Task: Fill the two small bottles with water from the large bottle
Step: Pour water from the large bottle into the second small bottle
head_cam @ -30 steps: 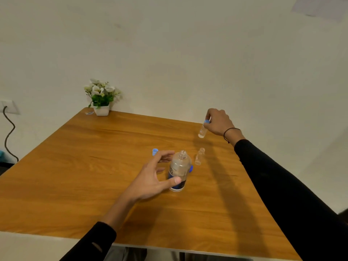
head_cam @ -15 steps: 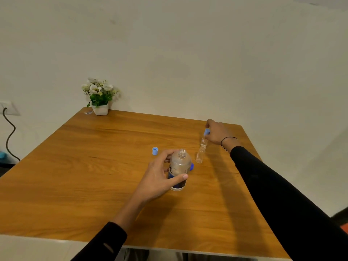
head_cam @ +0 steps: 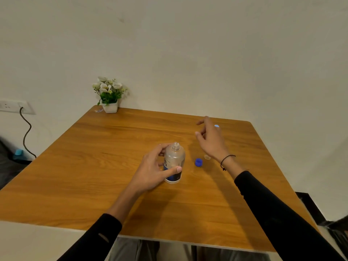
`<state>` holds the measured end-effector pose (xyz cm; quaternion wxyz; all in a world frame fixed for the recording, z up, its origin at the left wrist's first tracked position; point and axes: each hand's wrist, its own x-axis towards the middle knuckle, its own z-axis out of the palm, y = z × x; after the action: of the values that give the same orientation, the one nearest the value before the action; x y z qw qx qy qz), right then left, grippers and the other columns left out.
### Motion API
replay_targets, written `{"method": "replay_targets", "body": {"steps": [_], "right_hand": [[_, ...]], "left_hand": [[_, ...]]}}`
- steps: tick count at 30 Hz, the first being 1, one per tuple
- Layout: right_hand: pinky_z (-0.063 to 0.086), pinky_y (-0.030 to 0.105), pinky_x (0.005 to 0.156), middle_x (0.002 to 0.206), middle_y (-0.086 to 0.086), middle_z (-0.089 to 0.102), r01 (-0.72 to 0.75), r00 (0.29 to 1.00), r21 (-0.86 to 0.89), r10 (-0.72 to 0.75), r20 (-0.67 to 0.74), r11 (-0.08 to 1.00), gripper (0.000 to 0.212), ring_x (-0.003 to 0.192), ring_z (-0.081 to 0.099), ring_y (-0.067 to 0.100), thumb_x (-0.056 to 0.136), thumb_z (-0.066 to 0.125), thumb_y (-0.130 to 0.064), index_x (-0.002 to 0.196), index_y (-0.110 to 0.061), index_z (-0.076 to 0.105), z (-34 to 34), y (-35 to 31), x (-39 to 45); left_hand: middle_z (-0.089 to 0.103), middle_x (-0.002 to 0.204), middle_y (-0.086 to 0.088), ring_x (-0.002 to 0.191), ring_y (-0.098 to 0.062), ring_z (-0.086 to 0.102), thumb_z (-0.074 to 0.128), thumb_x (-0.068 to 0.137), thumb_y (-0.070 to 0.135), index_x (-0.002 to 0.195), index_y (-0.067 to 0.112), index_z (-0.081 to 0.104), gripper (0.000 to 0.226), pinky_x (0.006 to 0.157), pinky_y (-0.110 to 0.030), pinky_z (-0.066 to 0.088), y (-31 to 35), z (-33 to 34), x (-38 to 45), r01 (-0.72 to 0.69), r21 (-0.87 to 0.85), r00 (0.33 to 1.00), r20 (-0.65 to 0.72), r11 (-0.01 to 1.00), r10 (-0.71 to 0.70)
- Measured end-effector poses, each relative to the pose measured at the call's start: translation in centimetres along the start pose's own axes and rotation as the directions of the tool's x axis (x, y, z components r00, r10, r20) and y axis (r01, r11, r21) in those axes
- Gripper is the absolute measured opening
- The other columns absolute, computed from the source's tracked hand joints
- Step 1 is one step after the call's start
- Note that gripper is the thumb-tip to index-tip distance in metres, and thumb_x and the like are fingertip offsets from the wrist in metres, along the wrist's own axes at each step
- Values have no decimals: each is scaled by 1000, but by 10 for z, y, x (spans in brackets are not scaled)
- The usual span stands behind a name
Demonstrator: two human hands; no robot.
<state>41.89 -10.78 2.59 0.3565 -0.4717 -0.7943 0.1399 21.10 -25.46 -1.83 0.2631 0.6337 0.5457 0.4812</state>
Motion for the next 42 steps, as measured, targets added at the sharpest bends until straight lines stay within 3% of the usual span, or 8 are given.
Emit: {"method": "replay_targets", "body": {"steps": [4, 9, 14, 20, 26, 35, 39, 42], "right_hand": [[39, 15, 60, 78, -11, 62, 42, 997, 33, -44, 68, 999, 15, 72, 60, 4, 99, 66, -15, 109, -25, 60, 20, -27, 1], [44, 16, 57, 71, -10, 59, -31, 979, 232, 76, -188, 972, 9, 66, 57, 3, 97, 69, -12, 96, -18, 63, 26, -41, -17], [54, 39, 65, 85, -3, 59, -194, 789, 371, 369, -491, 908, 25, 74, 58, 16, 93, 75, -15, 112, -18, 58, 12, -6, -56], [50, 35, 92, 142, -2, 44, -463, 862, 212, 493, -120, 861, 76, 121, 50, 16, 85, 83, -44, 145, -20, 44, 13, 40, -64], [42, 24, 72, 105, -1, 64, -382, 914, 163, 398, -81, 910, 23, 101, 62, 20, 91, 78, -25, 108, -20, 63, 22, 47, -51], [46, 14, 67, 97, -10, 66, -230, 958, 300, 269, -98, 926, 28, 85, 61, 4, 88, 83, -24, 107, -25, 63, -8, 4, -28], [54, 23, 75, 103, -5, 71, -156, 983, 372, 179, -30, 915, 33, 94, 66, 8, 86, 86, -26, 112, -17, 67, -21, -36, -9], [56, 27, 75, 97, -5, 74, -62, 997, 410, 78, -24, 910, 33, 90, 69, 9, 83, 88, -31, 105, -17, 67, -21, -72, 2]], "left_hand": [[57, 135, 38, 129, 8, 56, 89, 74, 62, 135, 67, 47, 75, 88, -9, 57, 0, -16, -6, -9, 17, 1000, -25, 1000, 10], [57, 136, 38, 131, 8, 55, 93, 78, 53, 140, 62, 48, 77, 90, -14, 59, -6, -24, -10, 15, 15, 1000, -27, 1000, -15], [60, 138, 26, 130, 2, 57, 95, 80, 42, 146, 47, 53, 79, 95, -24, 60, -13, -21, -11, 39, -19, 999, -23, 999, -39], [58, 137, 25, 128, 10, 53, 95, 79, 36, 140, 53, 52, 77, 88, -15, 59, -9, -10, -11, 70, -67, 997, -16, 995, -71], [58, 140, 25, 130, 10, 53, 95, 79, 39, 148, 45, 53, 81, 92, -17, 57, -6, 4, -6, 77, -81, 997, -4, 994, -77], [71, 134, 3, 129, -15, 66, 64, 105, 41, 144, 23, 63, 43, 105, -42, 60, 12, -14, 9, 51, -238, 977, -191, 970, -98], [74, 130, 4, 120, -6, 69, 84, 94, 24, 141, 21, 65, 51, 92, -16, 59, 31, -28, 32, -38, -136, 975, -223, 990, 7], [72, 134, 7, 126, -4, 68, 89, 90, 21, 147, 24, 64, 62, 90, -19, 62, 46, -32, 43, -126, -104, 978, -182, 987, 106]]}}
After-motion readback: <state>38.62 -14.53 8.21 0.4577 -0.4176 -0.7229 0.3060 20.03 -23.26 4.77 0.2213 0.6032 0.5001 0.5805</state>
